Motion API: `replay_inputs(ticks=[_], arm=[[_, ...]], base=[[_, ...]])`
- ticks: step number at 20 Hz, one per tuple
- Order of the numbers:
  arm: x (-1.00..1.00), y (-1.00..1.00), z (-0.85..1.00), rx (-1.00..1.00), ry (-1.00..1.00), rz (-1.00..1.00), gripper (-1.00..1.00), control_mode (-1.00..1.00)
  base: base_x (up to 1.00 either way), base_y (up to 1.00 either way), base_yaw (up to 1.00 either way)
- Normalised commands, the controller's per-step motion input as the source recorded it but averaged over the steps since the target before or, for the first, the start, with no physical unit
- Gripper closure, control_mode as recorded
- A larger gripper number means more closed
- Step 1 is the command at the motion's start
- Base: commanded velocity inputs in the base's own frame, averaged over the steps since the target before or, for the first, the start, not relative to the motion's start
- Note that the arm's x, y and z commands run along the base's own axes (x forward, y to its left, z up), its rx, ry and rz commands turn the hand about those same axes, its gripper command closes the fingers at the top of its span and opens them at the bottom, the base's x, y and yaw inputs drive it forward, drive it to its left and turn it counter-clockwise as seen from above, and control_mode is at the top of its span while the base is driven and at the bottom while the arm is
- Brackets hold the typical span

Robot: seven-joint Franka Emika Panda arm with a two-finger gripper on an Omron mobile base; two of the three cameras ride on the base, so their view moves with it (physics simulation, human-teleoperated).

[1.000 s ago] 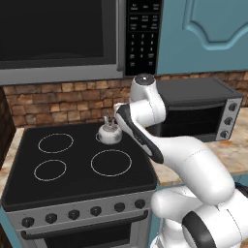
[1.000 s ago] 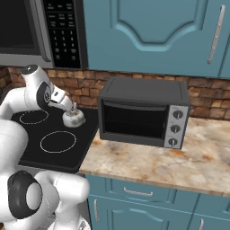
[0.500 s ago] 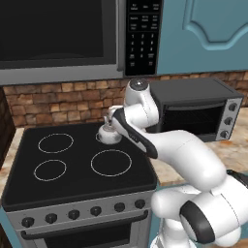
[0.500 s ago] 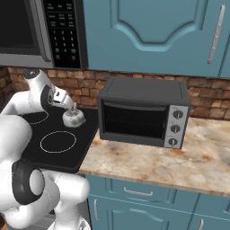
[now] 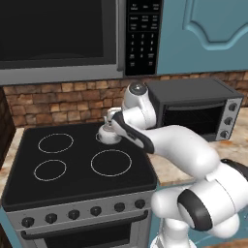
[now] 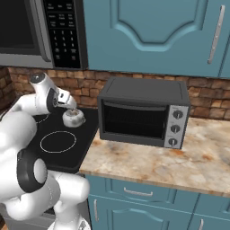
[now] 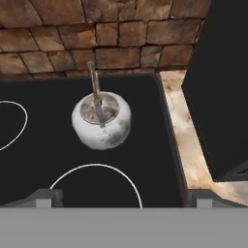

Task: The kettle is done boiling. Turn off the stove, then wait for 300 timesteps before moving the kettle to the dining table.

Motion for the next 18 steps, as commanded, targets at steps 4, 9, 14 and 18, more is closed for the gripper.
replay_inputs(ticks=[4,9,14,18], arm=[[0.36,0.0,-0.13,0.0,0.0,0.05,-1.0,-1.0],[0.37,0.0,-0.15,0.0,0.0,0.05,-1.0,-1.0],[0.38,0.06,-0.17,0.0,0.0,0.04,-1.0,-1.0],[0.33,0.18,-0.17,0.0,0.0,0.01,-1.0,-1.0]], base=[[0.0,0.0,0.0],[0.0,0.0,0.0],[0.0,0.0,0.0],[0.0,0.0,0.0]])
